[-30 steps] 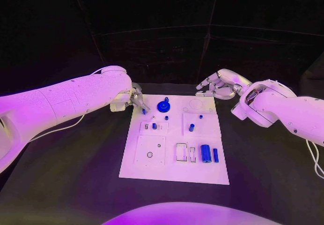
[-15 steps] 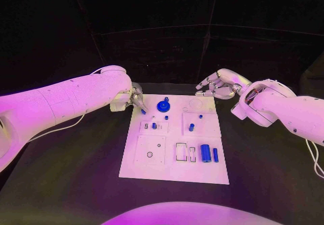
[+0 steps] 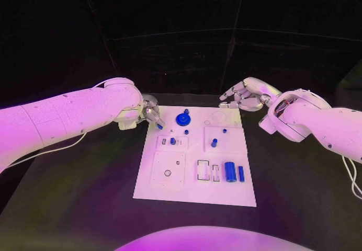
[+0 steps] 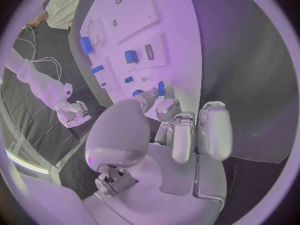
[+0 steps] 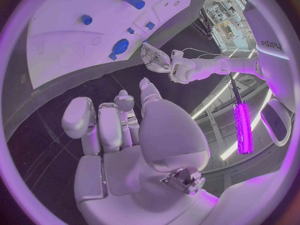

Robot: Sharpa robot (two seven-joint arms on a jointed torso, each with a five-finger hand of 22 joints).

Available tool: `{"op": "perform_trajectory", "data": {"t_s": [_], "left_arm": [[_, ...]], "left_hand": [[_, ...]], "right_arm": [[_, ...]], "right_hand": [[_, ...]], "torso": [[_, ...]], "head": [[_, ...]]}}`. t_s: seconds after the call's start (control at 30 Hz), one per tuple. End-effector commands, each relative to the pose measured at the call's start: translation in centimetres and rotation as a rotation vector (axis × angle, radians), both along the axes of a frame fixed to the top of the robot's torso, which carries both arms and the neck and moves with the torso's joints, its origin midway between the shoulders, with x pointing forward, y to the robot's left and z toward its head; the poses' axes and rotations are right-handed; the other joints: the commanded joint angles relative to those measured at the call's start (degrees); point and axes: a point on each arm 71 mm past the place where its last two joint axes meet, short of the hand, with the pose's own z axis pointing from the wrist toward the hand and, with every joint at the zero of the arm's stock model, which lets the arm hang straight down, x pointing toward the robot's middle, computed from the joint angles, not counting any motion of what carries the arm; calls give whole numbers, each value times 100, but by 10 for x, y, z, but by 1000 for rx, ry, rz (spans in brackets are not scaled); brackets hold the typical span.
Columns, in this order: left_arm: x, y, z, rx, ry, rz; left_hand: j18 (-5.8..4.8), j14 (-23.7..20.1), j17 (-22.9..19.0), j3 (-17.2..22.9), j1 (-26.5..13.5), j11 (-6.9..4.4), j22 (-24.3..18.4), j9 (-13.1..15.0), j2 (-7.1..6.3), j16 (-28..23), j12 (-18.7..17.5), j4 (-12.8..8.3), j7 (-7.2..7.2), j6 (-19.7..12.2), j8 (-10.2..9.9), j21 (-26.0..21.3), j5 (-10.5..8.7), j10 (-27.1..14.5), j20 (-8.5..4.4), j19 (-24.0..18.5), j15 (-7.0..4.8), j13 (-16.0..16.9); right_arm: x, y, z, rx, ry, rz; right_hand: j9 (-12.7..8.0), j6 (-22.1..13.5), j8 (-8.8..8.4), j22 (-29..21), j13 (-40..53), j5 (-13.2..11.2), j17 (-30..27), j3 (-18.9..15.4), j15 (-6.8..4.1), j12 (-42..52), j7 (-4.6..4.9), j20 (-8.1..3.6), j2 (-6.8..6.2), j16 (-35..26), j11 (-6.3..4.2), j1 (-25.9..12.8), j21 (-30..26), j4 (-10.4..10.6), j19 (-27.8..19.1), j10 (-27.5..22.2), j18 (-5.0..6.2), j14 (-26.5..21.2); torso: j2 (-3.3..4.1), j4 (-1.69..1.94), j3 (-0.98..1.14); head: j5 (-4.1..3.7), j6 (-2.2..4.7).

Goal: Assemble the parts on the task board

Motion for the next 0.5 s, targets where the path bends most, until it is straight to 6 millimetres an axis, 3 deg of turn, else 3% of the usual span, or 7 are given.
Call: {"op": "perform_trajectory", "data": {"t_s": [0.03, 0.27, 0.5], "left_arm": [[-4, -2, 7, -54, -84, 14], [-21, -1, 13, -107, -155, 37], [-35, -1, 8, -139, -189, 50]], "left_hand": [[-16, 604, 1510, 711, -95, 8, -11, 21, -28, 18, 27, -617, -36, -28, 53, -37, 7, 41, -1, 107, -8, 10], [-16, 604, 1510, 778, -147, 4, -9, 36, -50, 18, 33, -625, -40, -29, 84, -38, 6, 53, -5, 110, -12, 16], [-17, 604, 1510, 826, -172, -2, -3, 45, -69, 18, 46, -638, -46, -36, 101, -35, 7, 67, -8, 114, -17, 29]], "right_arm": [[1, 0, 1, 4, 1, 7], [2, -3, 1, 4, 0, -2], [3, -4, 1, 3, 0, -6]], "right_hand": [[-5, -31, 30, -14, -10, 31, -16, -36, -23, -29, 12, 15, 62, -42, -16, 2, -29, -14, -42, -40, 117, 158], [-5, -31, 30, -14, -10, 31, -16, -36, -23, -29, 12, 15, 62, -42, -16, 2, -29, -14, -42, -40, 117, 158], [-5, -31, 30, -14, -10, 31, -16, -36, -23, -29, 12, 15, 62, -42, -16, 2, -29, -14, -42, -40, 117, 158]], "torso": [[3, 4, -3], [7, -18, 7], [5, 0, -2]], "head": [[23, 15], [75, 16], [58, 13]]}}
